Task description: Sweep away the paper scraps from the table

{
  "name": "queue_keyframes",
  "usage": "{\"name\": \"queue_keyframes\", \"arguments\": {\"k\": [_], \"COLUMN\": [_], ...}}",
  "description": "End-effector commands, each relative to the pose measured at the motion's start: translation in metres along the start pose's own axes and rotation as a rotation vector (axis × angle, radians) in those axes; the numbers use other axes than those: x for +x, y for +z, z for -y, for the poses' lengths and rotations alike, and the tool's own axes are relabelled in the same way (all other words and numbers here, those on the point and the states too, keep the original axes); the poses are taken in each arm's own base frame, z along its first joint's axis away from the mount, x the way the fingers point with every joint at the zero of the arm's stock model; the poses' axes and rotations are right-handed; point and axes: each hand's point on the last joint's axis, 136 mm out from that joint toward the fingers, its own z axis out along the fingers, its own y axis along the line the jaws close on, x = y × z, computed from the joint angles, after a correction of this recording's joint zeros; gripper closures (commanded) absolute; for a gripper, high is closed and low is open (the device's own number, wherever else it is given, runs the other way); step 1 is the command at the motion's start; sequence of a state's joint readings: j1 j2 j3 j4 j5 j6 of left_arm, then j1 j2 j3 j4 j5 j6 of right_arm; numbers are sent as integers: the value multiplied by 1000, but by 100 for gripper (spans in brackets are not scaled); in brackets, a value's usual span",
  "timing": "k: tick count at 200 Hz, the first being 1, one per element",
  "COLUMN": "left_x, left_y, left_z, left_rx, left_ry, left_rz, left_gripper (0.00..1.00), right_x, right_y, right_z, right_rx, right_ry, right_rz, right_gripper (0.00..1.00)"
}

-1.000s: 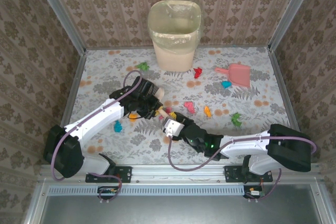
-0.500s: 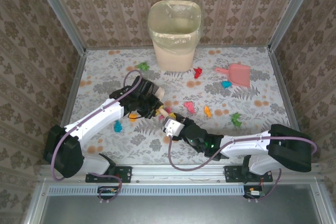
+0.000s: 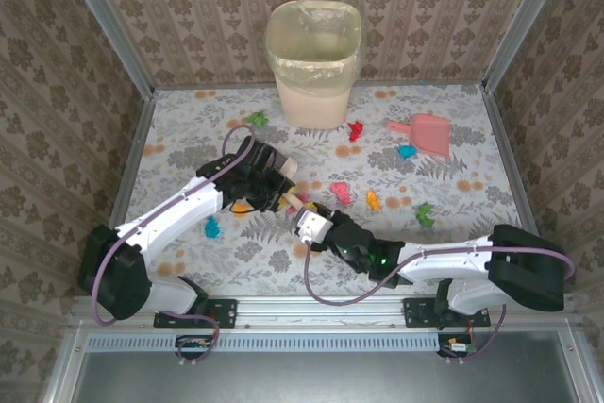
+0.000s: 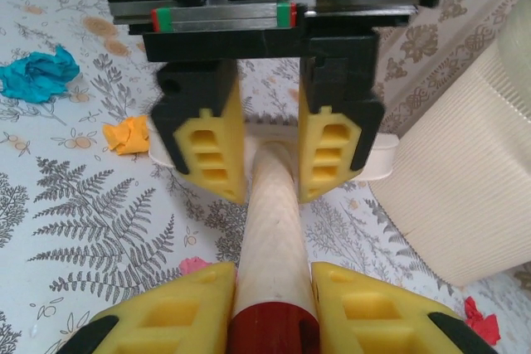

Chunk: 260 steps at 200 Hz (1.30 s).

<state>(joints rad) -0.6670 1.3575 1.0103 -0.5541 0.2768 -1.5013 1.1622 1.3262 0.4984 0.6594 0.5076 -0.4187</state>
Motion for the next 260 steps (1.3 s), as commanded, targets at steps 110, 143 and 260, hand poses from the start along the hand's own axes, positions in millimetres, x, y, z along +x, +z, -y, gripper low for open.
{"name": "queue_keyframes", "arguments": {"k": [110,143,260], "left_x": [17,18,62], "left_y": [-143,-188,-209], "left_z": [79,75,120], "left_rx": [408,470,707], "left_ry": [793,953,1227], "left_rz": [356,513,655], "left_gripper": [0,0,0], "right_x": [-32,-30,-39], "right_y": [-39,-51,-133], "right_z": [89,110,189], "right_rx": [-32,-28,211], "right_ry": [640,779,1037], "right_rz": [95,95,-37], "right_gripper": [100,100,100]}}
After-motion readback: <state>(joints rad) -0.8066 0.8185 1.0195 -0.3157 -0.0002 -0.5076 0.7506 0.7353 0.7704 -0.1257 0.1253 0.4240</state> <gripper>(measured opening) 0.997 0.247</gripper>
